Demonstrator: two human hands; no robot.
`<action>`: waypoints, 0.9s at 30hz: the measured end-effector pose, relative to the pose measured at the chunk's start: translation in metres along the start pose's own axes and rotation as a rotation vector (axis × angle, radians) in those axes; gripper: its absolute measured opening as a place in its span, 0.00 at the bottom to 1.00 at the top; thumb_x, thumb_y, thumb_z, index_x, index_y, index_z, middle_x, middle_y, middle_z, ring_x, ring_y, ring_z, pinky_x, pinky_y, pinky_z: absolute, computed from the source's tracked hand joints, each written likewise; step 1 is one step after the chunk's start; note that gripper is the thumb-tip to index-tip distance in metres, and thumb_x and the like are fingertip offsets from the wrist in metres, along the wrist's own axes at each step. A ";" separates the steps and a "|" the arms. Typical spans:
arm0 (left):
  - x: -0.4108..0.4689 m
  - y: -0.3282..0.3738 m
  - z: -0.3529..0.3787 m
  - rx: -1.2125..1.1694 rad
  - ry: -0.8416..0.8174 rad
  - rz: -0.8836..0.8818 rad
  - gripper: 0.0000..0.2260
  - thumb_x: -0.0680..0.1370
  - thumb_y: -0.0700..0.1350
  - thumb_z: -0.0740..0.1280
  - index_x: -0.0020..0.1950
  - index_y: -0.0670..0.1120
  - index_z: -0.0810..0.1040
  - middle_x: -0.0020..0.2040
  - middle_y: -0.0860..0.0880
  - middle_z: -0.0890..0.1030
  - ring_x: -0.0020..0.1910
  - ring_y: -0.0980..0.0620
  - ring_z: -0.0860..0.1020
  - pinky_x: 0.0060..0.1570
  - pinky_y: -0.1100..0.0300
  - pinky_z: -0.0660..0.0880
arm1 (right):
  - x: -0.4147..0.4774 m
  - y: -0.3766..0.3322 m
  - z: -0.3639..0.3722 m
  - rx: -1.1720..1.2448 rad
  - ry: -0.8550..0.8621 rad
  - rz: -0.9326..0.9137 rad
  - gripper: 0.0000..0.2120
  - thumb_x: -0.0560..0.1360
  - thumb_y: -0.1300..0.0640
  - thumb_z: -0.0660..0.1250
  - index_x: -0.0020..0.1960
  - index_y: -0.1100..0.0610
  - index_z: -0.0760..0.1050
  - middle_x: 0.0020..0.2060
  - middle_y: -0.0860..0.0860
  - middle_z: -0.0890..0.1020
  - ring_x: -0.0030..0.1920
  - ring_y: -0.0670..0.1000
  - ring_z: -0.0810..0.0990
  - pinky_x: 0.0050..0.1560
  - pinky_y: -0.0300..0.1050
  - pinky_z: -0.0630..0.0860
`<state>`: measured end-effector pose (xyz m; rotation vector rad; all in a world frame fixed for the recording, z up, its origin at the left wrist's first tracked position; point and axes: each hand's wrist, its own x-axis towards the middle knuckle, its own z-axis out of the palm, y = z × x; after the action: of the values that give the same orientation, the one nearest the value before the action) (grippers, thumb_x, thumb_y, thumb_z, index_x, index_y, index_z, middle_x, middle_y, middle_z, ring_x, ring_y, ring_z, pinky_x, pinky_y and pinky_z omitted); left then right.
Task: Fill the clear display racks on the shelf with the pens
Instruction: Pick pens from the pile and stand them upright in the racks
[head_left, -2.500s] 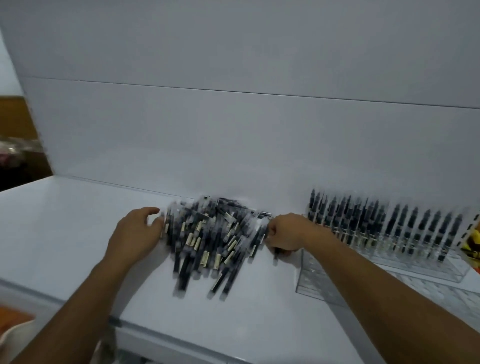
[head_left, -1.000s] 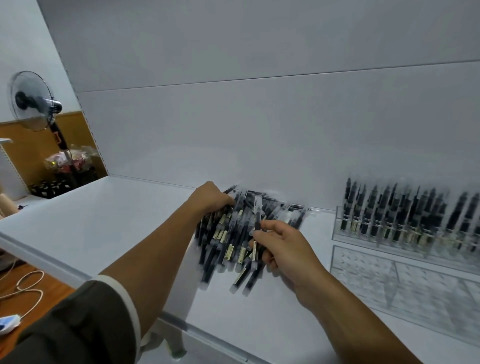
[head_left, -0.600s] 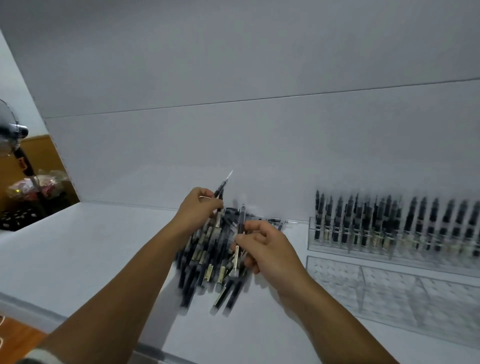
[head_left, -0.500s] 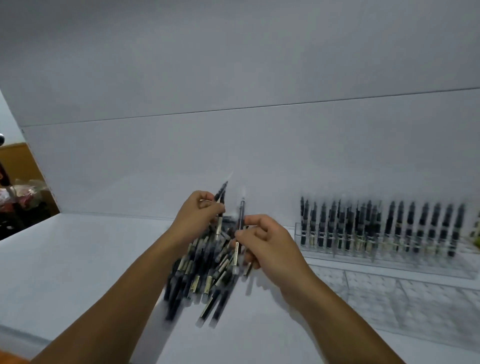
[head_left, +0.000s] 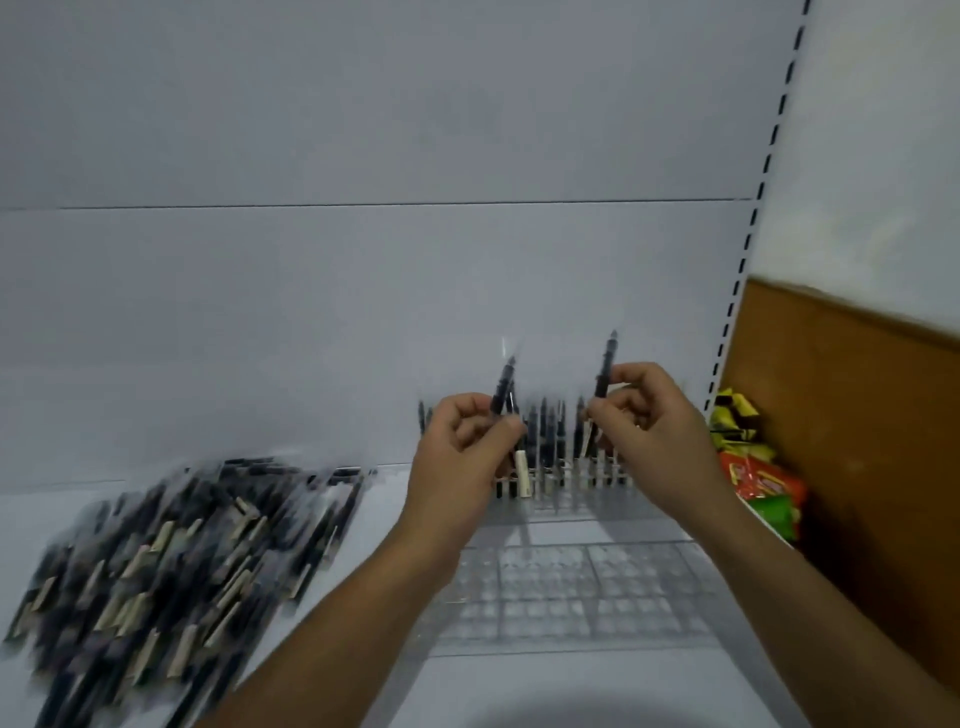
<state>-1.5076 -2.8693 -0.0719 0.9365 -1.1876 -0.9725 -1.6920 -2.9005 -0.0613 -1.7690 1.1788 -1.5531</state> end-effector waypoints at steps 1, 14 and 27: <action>0.001 -0.004 0.006 -0.001 0.009 0.005 0.07 0.76 0.46 0.70 0.52 0.50 0.75 0.40 0.52 0.82 0.33 0.61 0.78 0.33 0.69 0.72 | 0.002 0.005 0.000 -0.022 0.014 -0.010 0.10 0.77 0.58 0.69 0.54 0.48 0.72 0.33 0.48 0.77 0.35 0.50 0.76 0.34 0.38 0.73; 0.023 -0.023 -0.009 0.104 -0.008 0.074 0.07 0.75 0.47 0.71 0.51 0.54 0.76 0.41 0.55 0.81 0.42 0.58 0.81 0.39 0.67 0.76 | 0.022 0.027 0.013 -0.337 -0.065 -0.061 0.03 0.78 0.51 0.67 0.47 0.47 0.73 0.33 0.46 0.79 0.35 0.47 0.78 0.35 0.41 0.73; 0.019 -0.022 -0.006 0.167 -0.126 0.104 0.07 0.75 0.50 0.72 0.49 0.58 0.76 0.44 0.56 0.83 0.44 0.59 0.81 0.44 0.61 0.74 | 0.015 0.033 0.010 -0.726 -0.237 -0.011 0.07 0.76 0.46 0.68 0.50 0.48 0.79 0.35 0.40 0.77 0.38 0.43 0.75 0.36 0.37 0.68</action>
<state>-1.5018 -2.8941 -0.0882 0.9453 -1.4278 -0.8691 -1.6924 -2.9315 -0.0825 -2.3165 1.7412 -0.9214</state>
